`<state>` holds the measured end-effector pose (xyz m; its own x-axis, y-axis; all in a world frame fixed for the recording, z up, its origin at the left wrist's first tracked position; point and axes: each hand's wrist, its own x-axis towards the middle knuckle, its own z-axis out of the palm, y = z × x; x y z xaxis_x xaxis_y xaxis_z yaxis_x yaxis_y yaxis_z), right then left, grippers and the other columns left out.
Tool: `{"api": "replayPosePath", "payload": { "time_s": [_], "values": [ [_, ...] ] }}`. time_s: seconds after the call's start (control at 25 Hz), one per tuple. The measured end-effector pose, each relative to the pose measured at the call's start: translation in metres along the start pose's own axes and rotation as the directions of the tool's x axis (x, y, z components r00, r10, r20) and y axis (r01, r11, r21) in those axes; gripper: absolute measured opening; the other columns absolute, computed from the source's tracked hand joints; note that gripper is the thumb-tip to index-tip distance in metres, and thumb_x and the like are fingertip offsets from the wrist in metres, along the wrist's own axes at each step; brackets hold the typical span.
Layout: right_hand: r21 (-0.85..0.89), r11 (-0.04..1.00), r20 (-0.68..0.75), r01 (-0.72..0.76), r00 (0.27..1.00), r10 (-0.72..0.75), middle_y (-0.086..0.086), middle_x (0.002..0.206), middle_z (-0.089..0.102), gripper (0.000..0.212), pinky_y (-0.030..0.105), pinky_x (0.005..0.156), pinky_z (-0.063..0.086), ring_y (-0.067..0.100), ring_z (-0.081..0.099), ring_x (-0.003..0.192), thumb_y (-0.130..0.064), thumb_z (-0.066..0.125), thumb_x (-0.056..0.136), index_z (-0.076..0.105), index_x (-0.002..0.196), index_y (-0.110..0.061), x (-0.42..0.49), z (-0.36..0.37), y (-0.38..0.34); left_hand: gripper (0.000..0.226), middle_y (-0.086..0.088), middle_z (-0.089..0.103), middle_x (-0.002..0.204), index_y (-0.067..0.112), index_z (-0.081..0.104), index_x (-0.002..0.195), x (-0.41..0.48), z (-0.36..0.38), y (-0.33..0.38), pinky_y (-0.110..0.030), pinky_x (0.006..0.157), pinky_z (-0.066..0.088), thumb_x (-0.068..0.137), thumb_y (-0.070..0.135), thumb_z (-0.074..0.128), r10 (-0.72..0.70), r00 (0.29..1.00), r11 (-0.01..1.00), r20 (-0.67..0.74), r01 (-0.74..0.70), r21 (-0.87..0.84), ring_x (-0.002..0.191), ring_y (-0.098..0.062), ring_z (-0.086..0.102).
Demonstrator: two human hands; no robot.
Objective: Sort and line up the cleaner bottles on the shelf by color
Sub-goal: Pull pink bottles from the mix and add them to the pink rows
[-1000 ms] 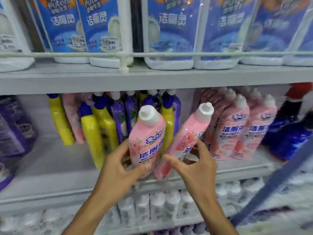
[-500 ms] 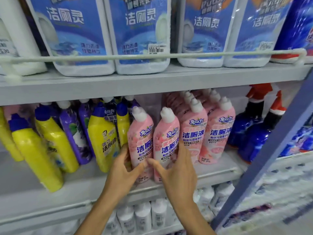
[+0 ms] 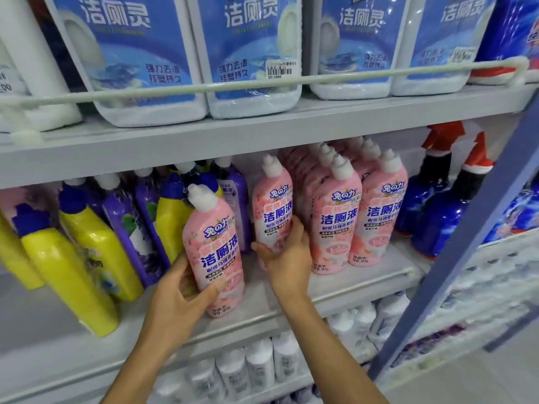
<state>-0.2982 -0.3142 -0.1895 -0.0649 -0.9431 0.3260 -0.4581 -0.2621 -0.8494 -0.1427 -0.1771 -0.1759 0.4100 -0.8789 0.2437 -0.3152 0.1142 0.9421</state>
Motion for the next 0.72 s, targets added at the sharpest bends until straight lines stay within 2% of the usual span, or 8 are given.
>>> {"api": "replayPosePath", "payload": {
  "time_s": [0.16, 0.36, 0.56, 0.72],
  "values": [
    [0.0, 0.996, -0.029, -0.09, 0.995, 0.09, 0.013, 0.137, 0.06, 0.095, 0.042, 0.096, 0.051, 0.033, 0.06, 0.123, -0.037, 0.091, 0.071, 0.041, 0.148, -0.01, 0.042, 0.035, -0.006, 0.055, 0.01, 0.079, 0.111, 0.023, 0.065, 0.12, -0.004, -0.024, -0.009, -0.017, 0.08, 0.06, 0.08, -0.01, 0.081, -0.015, 1.0, 0.999, 0.003, 0.015, -0.047, 0.101, -0.008, 0.076],
    [0.059, 0.986, -0.105, -0.158, 0.981, 0.164, 0.014, 0.123, 0.066, 0.076, 0.039, 0.086, 0.051, 0.034, 0.065, 0.112, -0.029, 0.087, 0.077, 0.047, 0.137, -0.006, 0.067, 0.056, -0.009, 0.052, 0.013, 0.079, 0.112, 0.02, 0.065, 0.118, -0.007, -0.027, -0.006, -0.013, 0.079, 0.058, 0.079, -0.014, 0.077, -0.017, 0.999, 0.995, 0.038, 0.021, -0.097, 0.1, -0.003, 0.075],
    [-0.021, 0.984, -0.086, -0.179, 0.98, 0.177, 0.016, 0.142, 0.053, 0.092, 0.045, 0.101, 0.049, 0.037, 0.054, 0.13, -0.034, 0.085, 0.08, 0.035, 0.153, -0.009, 0.085, 0.067, -0.018, 0.054, 0.009, 0.078, 0.117, 0.019, 0.064, 0.124, -0.01, -0.026, -0.008, -0.016, 0.081, 0.06, 0.08, -0.007, 0.08, -0.019, 1.0, 0.997, 0.016, 0.02, -0.074, 0.105, -0.007, 0.075],
    [-0.042, 0.981, -0.054, -0.191, 0.981, 0.189, 0.017, 0.14, 0.052, 0.092, 0.047, 0.099, 0.049, 0.039, 0.056, 0.127, -0.035, 0.083, 0.083, 0.031, 0.155, -0.012, 0.093, 0.072, -0.021, 0.055, 0.009, 0.078, 0.117, 0.02, 0.063, 0.127, -0.012, -0.025, -0.009, -0.016, 0.081, 0.06, 0.081, -0.006, 0.079, -0.032, 0.999, 0.995, -0.005, 0.031, -0.09, 0.107, -0.008, 0.074]
  ]
}}
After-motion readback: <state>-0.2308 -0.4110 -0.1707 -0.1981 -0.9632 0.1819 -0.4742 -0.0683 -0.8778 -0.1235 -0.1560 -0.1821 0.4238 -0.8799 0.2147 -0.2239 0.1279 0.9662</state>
